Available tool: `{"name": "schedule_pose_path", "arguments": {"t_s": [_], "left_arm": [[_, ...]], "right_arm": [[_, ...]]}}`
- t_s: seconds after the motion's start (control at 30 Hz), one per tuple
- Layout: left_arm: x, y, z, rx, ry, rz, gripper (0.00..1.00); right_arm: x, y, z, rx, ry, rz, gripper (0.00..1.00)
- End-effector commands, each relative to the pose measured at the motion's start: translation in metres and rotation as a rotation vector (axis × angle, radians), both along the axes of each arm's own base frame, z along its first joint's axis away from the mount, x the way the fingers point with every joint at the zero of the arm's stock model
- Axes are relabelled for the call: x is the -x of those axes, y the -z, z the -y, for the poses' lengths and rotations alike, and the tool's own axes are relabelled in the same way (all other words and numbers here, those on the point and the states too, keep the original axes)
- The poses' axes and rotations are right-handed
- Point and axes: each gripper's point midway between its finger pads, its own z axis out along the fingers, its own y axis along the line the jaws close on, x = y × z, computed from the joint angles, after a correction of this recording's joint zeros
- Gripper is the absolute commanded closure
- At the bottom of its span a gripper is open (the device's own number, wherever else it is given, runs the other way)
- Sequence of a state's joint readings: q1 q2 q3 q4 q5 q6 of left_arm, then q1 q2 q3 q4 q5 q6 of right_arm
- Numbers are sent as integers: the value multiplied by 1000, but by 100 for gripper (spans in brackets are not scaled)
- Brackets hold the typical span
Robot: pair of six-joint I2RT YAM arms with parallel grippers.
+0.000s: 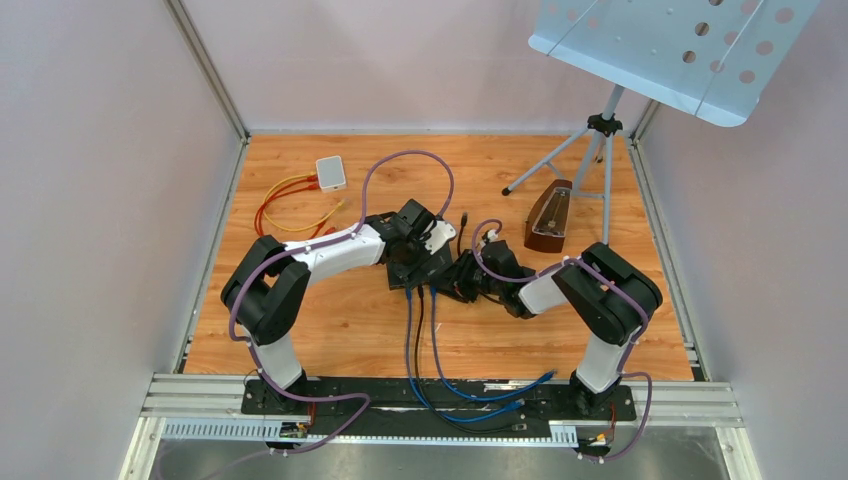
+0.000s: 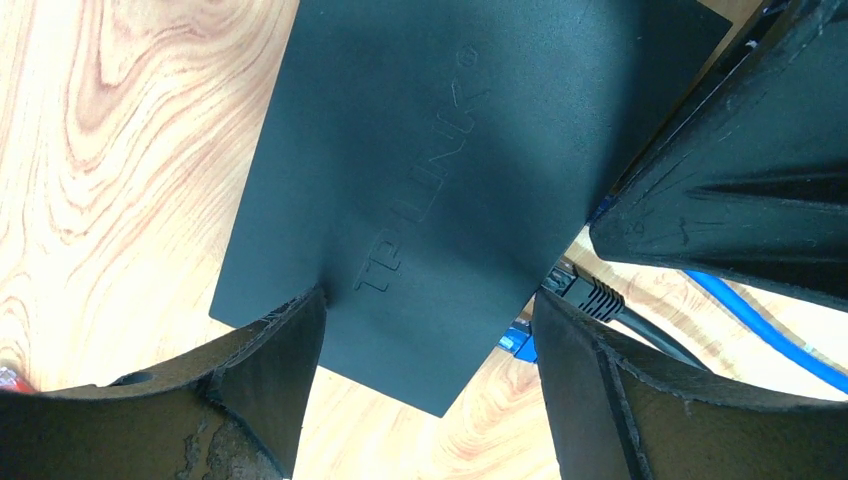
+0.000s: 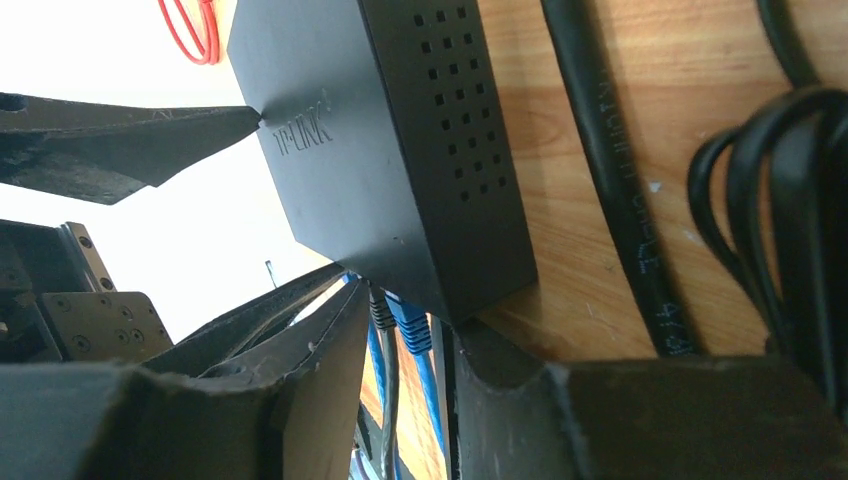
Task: Pull the plug from the switch port
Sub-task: Pull the connector from the switch port.
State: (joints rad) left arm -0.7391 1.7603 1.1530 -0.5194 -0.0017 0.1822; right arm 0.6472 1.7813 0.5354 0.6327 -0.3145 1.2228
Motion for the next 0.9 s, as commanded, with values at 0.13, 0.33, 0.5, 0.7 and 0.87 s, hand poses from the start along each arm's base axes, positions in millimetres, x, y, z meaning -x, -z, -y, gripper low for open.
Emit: {"name": "schedule_pose_path", "arguments": {"t_s": [0.13,0.33,0.5,0.7,0.87], "left_arm": [[19,18,2,9,21,-92,18],[21,19,3,11,21,-101,19],[20,19,2,8,21,-100,20],[19,18,1,-3,13,-95,19],[18,14,-1,-15,10,-94,19]], "right_arm": [[-5,27,12,73,96,-109,72],[-3,30,15,80,91,-109,86],[-2,26,12,85,49,-84,100],[2,20,12,99,-20,-39,100],[2,17,13,133,-59,0,100]]}}
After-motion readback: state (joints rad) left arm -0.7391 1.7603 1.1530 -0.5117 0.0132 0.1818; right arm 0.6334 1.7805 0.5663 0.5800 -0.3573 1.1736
